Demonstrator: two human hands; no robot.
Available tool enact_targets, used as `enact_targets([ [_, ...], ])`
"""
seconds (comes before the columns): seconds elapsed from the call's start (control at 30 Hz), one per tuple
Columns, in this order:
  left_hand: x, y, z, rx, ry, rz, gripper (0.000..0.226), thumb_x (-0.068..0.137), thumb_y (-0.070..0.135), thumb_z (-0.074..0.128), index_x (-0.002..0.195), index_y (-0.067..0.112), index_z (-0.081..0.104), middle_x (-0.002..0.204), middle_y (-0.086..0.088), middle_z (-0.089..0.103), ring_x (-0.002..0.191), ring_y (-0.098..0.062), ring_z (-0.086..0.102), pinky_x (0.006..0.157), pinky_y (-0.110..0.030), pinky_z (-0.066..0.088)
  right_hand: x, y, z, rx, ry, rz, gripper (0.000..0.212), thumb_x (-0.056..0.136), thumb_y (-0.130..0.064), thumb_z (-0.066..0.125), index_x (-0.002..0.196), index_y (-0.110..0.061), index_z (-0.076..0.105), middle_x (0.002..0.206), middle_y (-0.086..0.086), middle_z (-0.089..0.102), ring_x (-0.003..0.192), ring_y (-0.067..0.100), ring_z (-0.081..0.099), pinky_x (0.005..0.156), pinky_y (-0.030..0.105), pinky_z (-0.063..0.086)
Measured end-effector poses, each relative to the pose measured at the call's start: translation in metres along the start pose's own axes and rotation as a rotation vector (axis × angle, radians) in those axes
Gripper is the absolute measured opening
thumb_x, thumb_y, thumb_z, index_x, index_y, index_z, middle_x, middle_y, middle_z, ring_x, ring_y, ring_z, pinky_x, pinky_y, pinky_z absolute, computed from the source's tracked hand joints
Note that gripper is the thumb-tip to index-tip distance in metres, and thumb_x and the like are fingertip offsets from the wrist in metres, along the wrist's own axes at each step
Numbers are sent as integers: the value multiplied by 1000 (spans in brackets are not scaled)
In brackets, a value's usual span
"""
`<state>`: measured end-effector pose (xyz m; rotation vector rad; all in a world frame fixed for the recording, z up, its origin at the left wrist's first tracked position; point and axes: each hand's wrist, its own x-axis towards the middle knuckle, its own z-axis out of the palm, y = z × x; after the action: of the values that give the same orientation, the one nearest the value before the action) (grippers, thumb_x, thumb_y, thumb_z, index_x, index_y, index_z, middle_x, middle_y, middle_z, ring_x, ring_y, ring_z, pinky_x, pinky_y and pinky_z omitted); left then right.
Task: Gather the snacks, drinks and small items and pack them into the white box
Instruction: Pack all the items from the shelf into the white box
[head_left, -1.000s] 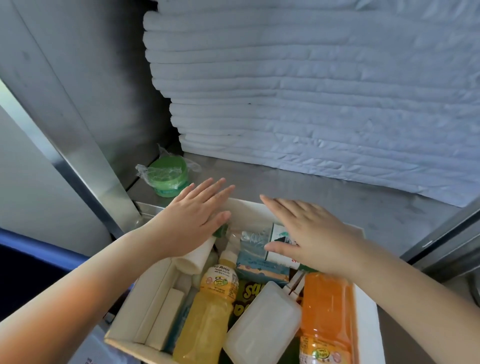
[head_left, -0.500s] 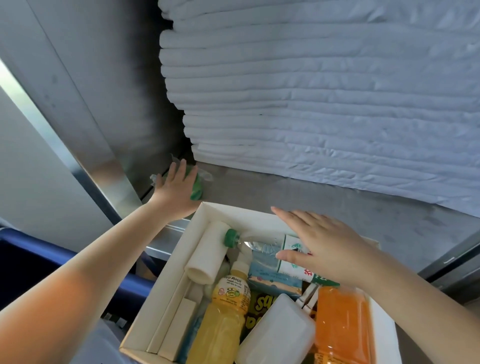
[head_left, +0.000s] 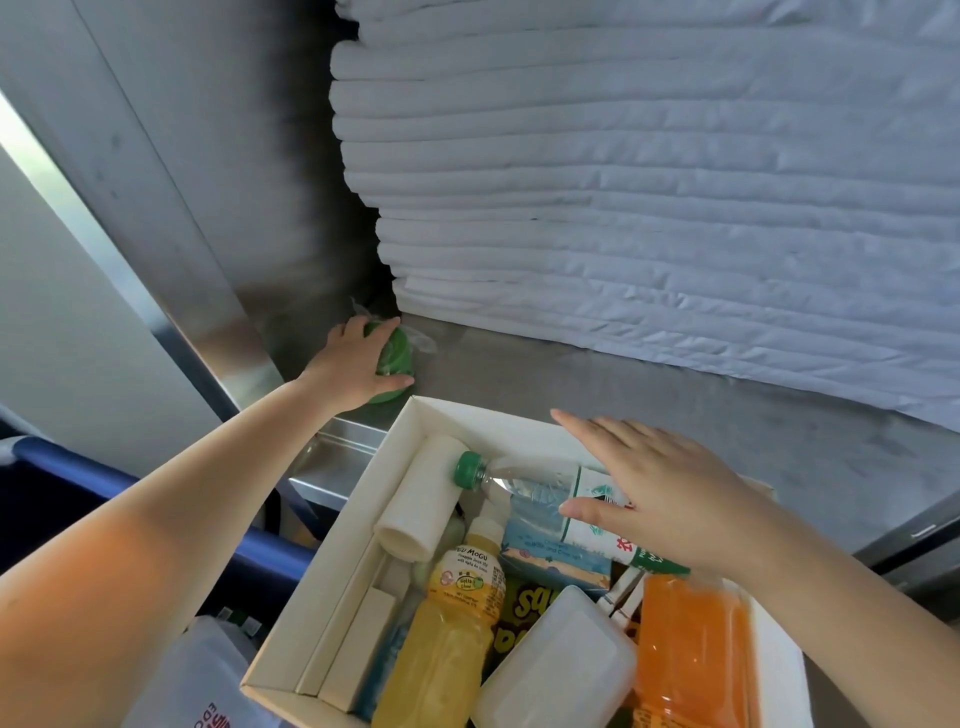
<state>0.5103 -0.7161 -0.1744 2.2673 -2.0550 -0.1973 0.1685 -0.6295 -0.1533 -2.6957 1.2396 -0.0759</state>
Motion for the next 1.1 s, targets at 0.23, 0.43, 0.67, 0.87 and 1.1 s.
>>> enact_targets([
  [0.23,-11,32,-40,-371,71,68,79,81,52,64,147,30,26,143,-7,37,124,-23,44,101,-30,35,0,-1,-1,8,8,-4,82,73,-80,11,143,-45,-15,152,-20,17,135,2,20,95,17,11],
  [0.43,-56,86,-92,-542,-46,283,80,68,73,52,140,44,33,120,16,54,91,2,56,68,-13,42,0,-9,-13,162,69,15,90,74,-78,30,144,-42,-14,154,-21,1,132,2,30,99,19,25],
  [0.67,-93,129,-96,-421,-167,420,89,60,78,48,140,41,32,125,20,51,104,-2,54,87,-19,44,3,-24,-33,463,431,-52,98,74,-63,57,146,-43,-7,147,-25,12,129,-10,28,88,-5,27],
  [0.87,-102,140,-92,-443,-200,468,83,65,77,42,135,34,36,124,19,55,99,2,58,85,-20,47,7,-30,-35,592,445,-102,88,71,-53,70,144,-36,24,137,-16,37,120,-10,40,94,4,35],
  [1.1,-107,127,-95,-583,-236,491,73,75,77,36,137,39,36,121,28,51,110,9,52,88,-9,43,-2,-23,-38,841,400,-46,70,64,-51,78,124,-41,43,120,-20,54,115,4,53,96,29,49],
])
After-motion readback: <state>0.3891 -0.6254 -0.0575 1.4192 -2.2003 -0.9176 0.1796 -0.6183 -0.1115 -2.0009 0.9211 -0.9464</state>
